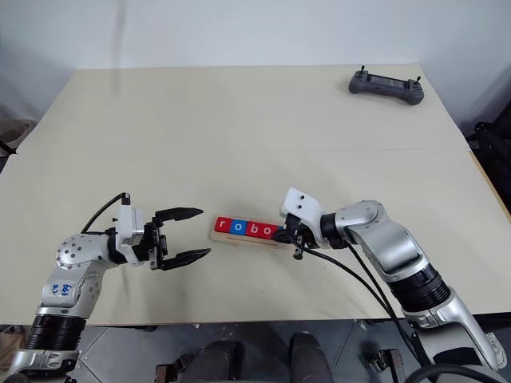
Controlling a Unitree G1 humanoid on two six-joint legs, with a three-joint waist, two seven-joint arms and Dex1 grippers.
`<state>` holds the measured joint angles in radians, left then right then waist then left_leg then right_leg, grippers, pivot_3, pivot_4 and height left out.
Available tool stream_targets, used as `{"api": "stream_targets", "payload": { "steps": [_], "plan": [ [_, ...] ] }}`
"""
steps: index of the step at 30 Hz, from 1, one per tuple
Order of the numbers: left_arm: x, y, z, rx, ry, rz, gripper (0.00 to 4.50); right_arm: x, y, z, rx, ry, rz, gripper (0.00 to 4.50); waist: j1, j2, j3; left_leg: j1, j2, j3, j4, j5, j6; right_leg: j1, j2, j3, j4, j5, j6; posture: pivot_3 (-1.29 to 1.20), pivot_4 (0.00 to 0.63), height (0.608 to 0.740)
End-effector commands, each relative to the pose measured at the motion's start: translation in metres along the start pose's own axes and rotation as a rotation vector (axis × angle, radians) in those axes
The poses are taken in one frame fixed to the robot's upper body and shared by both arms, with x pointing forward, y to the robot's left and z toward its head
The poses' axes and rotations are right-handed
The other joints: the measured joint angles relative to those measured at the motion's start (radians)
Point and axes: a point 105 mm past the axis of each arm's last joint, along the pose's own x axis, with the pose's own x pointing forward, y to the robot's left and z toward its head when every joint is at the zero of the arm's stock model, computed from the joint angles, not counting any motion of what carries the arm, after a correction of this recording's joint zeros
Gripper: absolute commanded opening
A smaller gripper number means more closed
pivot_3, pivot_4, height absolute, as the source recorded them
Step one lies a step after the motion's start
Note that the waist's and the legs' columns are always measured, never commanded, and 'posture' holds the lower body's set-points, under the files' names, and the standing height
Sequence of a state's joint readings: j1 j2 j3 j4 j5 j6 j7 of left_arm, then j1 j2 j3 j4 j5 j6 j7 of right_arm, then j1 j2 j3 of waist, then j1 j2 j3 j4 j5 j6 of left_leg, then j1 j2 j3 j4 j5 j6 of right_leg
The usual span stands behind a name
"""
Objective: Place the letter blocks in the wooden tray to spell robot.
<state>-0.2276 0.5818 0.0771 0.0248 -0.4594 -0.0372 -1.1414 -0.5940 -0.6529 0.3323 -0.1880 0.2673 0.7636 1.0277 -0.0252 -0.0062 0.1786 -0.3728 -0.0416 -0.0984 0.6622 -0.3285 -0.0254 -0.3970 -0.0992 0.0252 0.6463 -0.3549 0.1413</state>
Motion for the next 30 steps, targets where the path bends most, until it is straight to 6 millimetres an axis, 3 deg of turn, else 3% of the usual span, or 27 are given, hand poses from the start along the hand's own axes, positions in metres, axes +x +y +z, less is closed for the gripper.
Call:
{"api": "stream_targets", "payload": {
  "steps": [1, 5, 9, 16, 30],
  "plan": [
    [0.0, 0.0, 0.006, 0.034, -0.007, 0.003, 4.5, -0.006, 0.0, 0.005, -0.019, -0.024, 0.005, 0.03, 0.0, 0.0, 0.0, 0.0, 0.0, 0.0, 0.0, 0.0, 0.0, 0.0, 0.0, 0.0, 0.0, 0.0, 0.0, 0.0, 0.15, 0.74],
    [0.0, 0.0, 0.007, 0.034, -0.009, 0.005, 4.5, -0.008, 0.002, 0.006, -0.023, -0.036, 0.023, 0.03, -0.001, 0.0, 0.0, 0.0, 0.0, 0.0, 0.0, 0.0, 0.0, 0.0, 0.0, 0.0, 0.0, 0.0, 0.0, 0.0, 0.15, 0.74],
    [0.0, 0.0, 0.006, 0.034, -0.008, 0.003, 4.5, -0.017, 0.015, 0.023, -0.038, -0.142, 0.09, 0.03, 0.0, 0.0, 0.0, 0.0, 0.0, 0.0, 0.0, 0.0, 0.0, 0.0, 0.0, 0.0, 0.0, 0.0, 0.0, 0.0, 0.15, 0.74],
    [-0.002, -0.001, 0.004, 0.027, -0.005, 0.005, 4.5, -0.037, 0.012, 0.001, -0.005, -0.077, 0.049, 0.03, 0.006, 0.0, 0.0, 0.0, 0.0, 0.0, 0.0, 0.0, 0.0, 0.001, 0.0, 0.0, -0.001, 0.0, 0.0, 0.0, 0.15, 0.74],
    [0.004, 0.003, 0.005, 0.031, -0.018, -0.013, 4.5, -0.015, -0.008, -0.015, 0.028, -0.051, -0.018, 0.03, 0.0, 0.0, 0.0, 0.0, 0.0, 0.0, 0.0, 0.0, 0.0, 0.0, 0.0, 0.0, 0.0, 0.0, 0.0, 0.0, 0.15, 0.74]
  ]
}}
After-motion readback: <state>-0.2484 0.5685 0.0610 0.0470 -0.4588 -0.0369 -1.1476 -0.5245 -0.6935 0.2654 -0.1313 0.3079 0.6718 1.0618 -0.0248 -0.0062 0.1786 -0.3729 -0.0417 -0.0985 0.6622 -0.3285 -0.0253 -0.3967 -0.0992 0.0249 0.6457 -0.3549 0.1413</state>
